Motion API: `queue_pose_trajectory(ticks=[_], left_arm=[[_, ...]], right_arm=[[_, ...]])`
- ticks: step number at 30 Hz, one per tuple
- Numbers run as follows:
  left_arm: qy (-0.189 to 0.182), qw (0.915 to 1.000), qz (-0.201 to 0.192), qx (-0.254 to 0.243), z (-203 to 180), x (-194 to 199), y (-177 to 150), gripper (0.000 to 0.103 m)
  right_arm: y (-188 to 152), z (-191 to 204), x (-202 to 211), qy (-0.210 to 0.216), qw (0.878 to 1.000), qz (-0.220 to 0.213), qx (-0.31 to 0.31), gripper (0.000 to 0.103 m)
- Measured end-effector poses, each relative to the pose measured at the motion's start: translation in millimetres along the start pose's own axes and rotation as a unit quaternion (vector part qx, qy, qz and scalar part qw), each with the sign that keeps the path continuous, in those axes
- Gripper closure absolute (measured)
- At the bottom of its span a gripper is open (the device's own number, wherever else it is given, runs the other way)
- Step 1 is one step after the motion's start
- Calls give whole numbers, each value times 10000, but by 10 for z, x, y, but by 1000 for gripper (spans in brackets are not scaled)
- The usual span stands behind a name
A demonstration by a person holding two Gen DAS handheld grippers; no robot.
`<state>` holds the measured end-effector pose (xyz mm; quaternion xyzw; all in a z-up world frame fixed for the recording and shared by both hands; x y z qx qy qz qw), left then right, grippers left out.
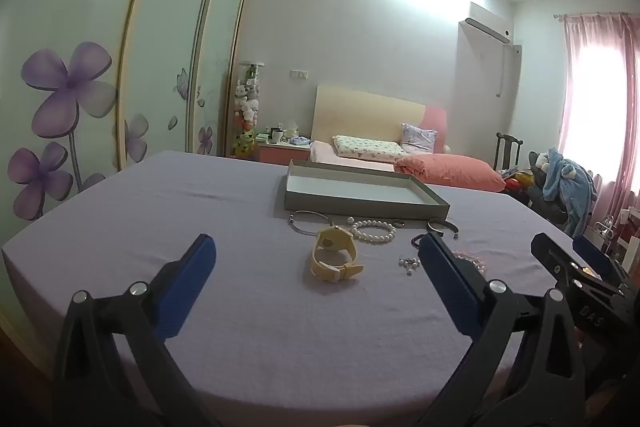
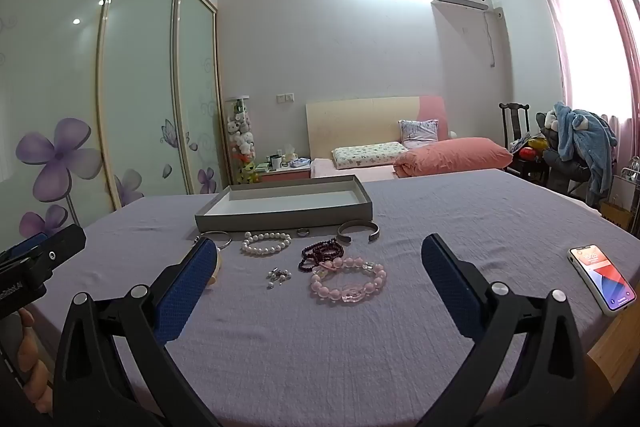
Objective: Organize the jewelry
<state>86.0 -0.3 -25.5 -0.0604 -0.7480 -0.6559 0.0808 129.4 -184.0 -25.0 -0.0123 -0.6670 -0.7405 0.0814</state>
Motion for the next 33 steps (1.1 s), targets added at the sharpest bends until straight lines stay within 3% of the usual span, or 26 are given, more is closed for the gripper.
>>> queue_pose_trajectory(ticks=[33], left_arm=[[-18, 10000, -18, 3, 3, 35, 6, 4]], right_arm=[[24, 22, 6, 6, 10000, -19, -14, 2]])
Point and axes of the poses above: each gripper's, at about its wrist camera, not at the fingertips, and x roughly against the way its jaws point, z to its left, y to its top, the point moved 9 cm from there along -x, roughly the way its jaws point, and after that the axes turned 5 degrees about -z, right-handed, at the moved point
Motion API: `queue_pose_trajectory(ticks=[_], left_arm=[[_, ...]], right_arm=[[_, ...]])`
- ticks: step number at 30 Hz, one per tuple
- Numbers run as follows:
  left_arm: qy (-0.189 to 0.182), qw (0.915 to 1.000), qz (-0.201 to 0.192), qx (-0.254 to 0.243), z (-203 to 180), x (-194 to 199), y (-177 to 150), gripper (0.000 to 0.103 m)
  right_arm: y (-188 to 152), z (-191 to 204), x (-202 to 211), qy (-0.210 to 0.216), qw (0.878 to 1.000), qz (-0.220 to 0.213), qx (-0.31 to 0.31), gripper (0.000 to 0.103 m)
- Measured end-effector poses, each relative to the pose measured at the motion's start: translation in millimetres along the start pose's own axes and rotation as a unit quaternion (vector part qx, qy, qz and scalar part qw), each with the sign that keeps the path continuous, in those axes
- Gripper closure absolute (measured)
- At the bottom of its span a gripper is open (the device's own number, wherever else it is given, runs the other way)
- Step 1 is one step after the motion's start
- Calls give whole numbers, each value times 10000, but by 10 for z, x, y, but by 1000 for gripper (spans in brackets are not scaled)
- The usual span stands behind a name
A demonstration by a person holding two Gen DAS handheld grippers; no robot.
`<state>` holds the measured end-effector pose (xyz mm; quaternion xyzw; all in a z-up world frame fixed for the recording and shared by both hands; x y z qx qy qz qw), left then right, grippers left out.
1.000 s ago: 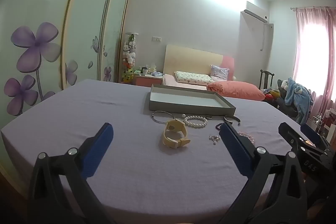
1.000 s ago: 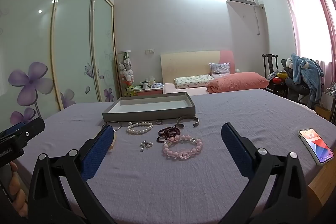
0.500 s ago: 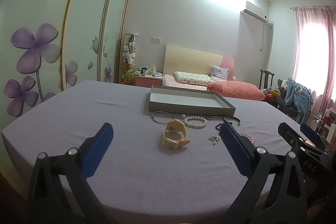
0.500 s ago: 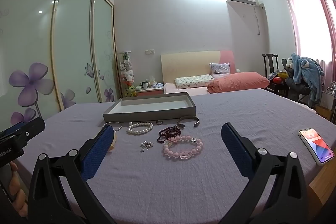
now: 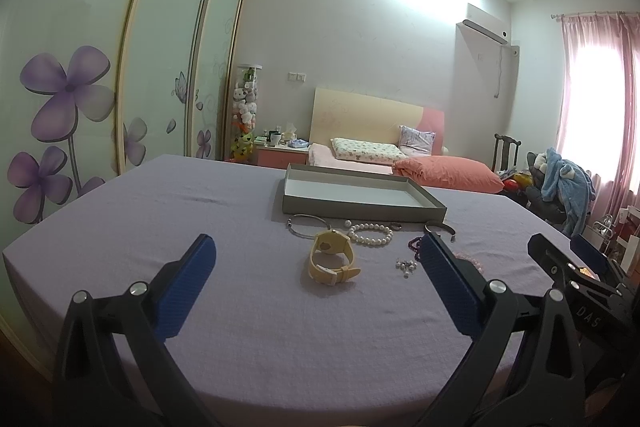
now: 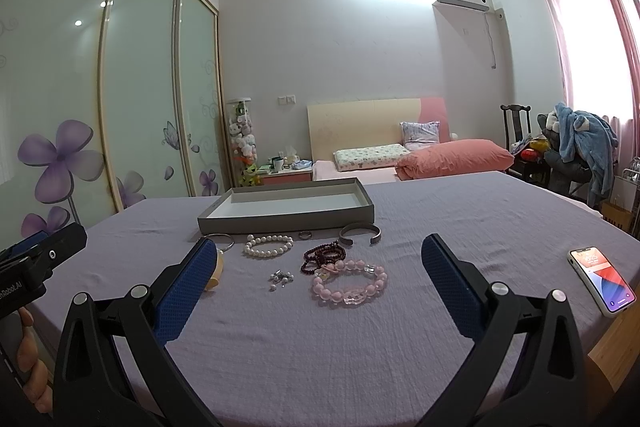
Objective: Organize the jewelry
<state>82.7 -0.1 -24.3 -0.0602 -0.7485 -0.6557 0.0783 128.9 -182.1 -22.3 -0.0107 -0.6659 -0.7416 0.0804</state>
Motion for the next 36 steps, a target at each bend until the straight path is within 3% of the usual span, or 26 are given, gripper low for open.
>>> queue_pose_trajectory(ticks=[36], left_arm=[[-3, 10000, -22, 8, -25, -10, 34, 4]], right_arm=[[-12, -3, 5, 0, 10000, 7, -12, 2]])
Point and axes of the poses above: each gripper's, at about its wrist camera, not at the fingertips, and x roughly against the way its jaws point, z to its left, y to its top, the point moved 9 cm from there along -x, roughly the way its jaws point, and after that the axes turned 5 degrees about -z, right-handed, at the moved point
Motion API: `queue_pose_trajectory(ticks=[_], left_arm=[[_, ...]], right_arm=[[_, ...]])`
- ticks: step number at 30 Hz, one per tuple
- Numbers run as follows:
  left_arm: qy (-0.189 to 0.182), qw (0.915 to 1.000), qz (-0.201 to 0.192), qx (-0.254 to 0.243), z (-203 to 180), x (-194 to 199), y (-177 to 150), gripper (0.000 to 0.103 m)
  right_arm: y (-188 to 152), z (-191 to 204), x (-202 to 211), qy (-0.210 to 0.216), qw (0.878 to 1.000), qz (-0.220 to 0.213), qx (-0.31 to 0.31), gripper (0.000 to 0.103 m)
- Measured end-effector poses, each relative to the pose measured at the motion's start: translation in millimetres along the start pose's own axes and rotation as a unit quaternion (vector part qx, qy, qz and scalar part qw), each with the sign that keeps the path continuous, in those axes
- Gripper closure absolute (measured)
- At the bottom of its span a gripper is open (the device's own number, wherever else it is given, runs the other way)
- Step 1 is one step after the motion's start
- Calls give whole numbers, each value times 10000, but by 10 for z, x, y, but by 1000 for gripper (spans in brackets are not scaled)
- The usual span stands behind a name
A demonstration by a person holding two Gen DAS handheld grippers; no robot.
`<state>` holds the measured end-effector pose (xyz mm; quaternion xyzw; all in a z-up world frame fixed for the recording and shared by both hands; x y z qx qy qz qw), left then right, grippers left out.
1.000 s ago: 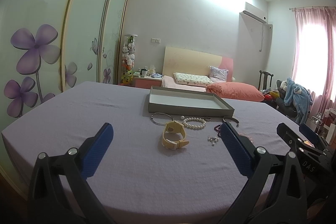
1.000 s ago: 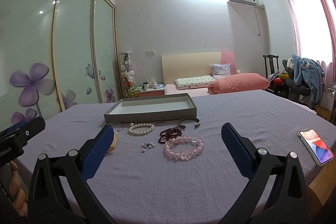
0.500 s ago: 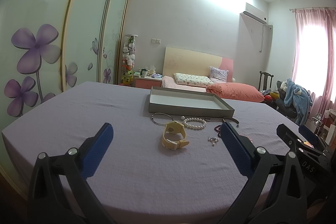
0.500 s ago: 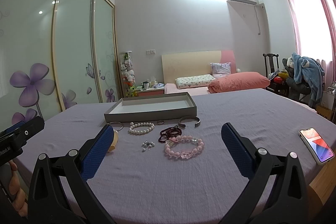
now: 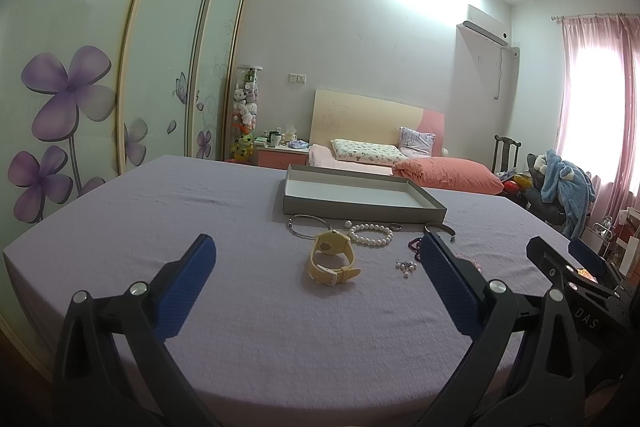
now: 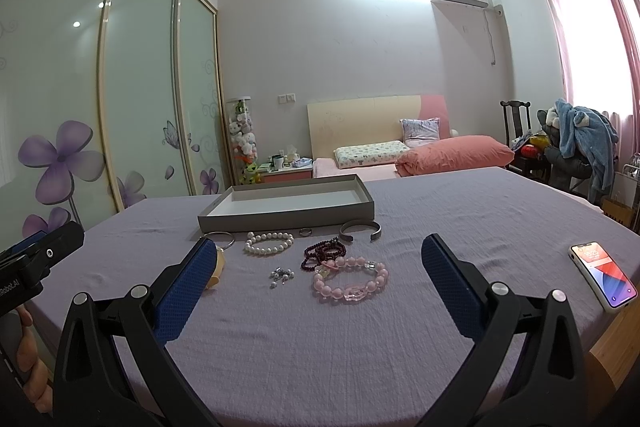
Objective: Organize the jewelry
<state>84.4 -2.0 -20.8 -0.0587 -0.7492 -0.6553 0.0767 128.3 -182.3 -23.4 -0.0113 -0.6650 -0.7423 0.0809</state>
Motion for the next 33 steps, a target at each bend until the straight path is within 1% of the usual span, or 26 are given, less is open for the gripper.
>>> queue_pose_trajectory(ticks=[21, 26, 29, 33], left_arm=[[1, 10000, -1, 1, 0, 1, -2, 4], [5, 10000, 5, 3, 2, -3, -3, 4], [17, 10000, 47, 5, -9, 17, 50, 4], [74, 9998, 205, 13, 31, -123, -7, 4]], right_arm=[[-24, -7, 13, -1, 10000, 5, -8, 2], [-55, 7, -44, -7, 10000, 14, -10, 2], [-88, -20, -57, -30, 10000, 37, -9, 2], [-167, -142, -152, -144, 9997, 183, -41, 2]])
Point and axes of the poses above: each gripper's, at about its wrist camera, not at the fingertips, and x roughly against the way its jaws point, z to its left, y to its top, the point moved 9 cm from there along -x, roughly the way its jaws point, and after that the axes turned 5 degrees about -z, right-handed, at the moved point
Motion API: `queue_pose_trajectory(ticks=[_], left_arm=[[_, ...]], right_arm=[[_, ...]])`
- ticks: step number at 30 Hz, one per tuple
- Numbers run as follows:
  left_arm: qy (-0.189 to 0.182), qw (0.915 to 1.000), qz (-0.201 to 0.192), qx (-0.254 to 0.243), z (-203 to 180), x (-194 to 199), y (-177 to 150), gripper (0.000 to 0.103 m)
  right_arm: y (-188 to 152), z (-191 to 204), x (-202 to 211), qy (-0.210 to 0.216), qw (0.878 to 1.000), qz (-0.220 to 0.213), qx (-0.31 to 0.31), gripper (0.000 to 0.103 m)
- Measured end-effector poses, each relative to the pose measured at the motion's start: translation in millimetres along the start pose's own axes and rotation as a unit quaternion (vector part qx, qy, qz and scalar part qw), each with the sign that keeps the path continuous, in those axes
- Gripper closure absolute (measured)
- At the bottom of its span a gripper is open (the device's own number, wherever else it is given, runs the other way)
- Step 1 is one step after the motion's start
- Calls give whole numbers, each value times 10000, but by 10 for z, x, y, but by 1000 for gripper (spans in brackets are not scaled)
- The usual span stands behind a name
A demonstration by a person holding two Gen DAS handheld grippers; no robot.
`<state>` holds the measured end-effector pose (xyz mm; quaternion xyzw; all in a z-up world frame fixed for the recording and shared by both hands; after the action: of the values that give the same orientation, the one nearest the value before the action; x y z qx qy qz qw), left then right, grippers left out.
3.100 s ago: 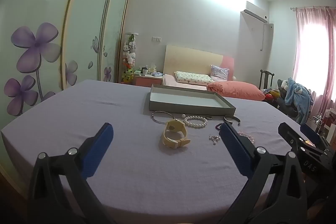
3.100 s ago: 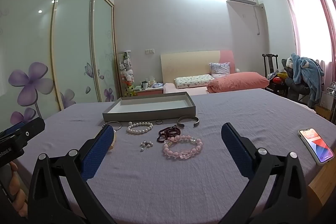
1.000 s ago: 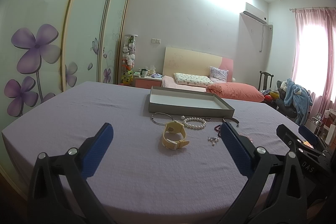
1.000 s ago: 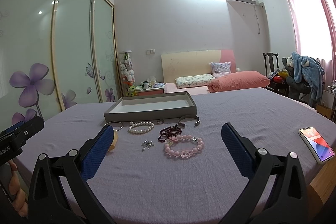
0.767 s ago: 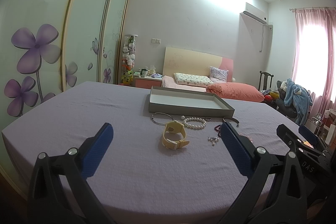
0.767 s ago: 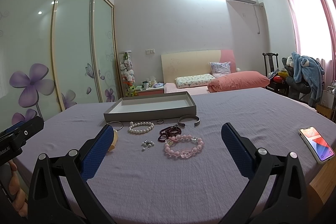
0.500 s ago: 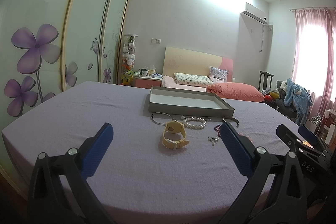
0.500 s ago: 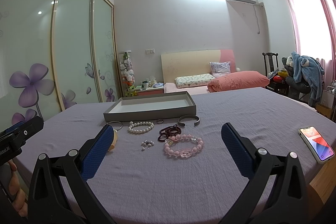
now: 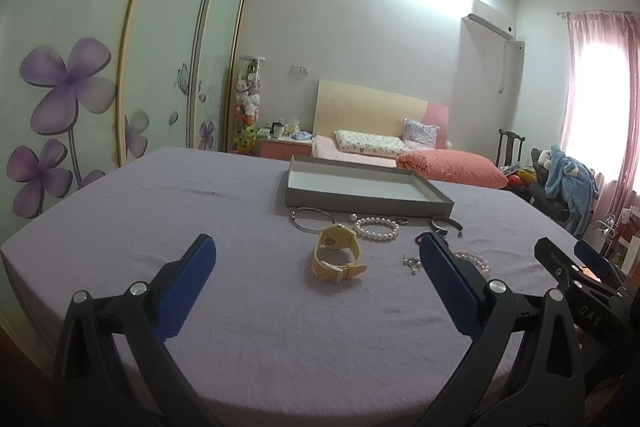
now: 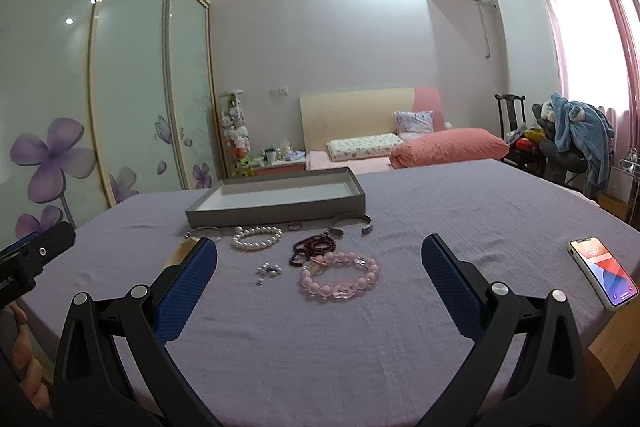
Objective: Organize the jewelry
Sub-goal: 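Grasp the pink bead bracelet with the right tool while the left tool grasps the yellow watch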
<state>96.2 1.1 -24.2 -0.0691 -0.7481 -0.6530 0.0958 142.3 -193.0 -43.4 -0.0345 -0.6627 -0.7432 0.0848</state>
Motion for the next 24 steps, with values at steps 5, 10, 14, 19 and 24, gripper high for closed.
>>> queue_pose_trajectory(ticks=[5, 10, 14, 19, 24], left_arm=[[113, 9995, 260, -124, 14, -250, -32, 4], [136, 9971, 712, -210, 42, -603, -92, 4], [134, 9932, 1131, -237, 49, -880, -155, 4], [107, 9874, 1551, -302, 33, -1167, -255, 4], [130, 9827, 1798, -428, -6, -1336, -342, 4]], right_arm=[[-9, -220, -243, -197, 9990, 373, -127, 3], [-139, -433, -585, -380, 9927, 1119, -228, 18], [-337, -542, -889, -423, 9793, 1932, -427, 39], [-555, -603, -1113, -462, 9605, 2662, -660, 55], [-641, -543, -1176, -548, 9538, 2929, -382, 60]])
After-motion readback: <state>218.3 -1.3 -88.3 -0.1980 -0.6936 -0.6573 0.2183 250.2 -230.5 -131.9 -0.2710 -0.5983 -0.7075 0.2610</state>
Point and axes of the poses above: each gripper's, at about its wrist camera, not at the fingertips, and x roughly against the way its jaws point, z to its left, y to its top, the point moved 9 cm from there along -x, roughly the way its jaws point, and after that the axes turned 5 degrees about -z, right-handed, at the moved point
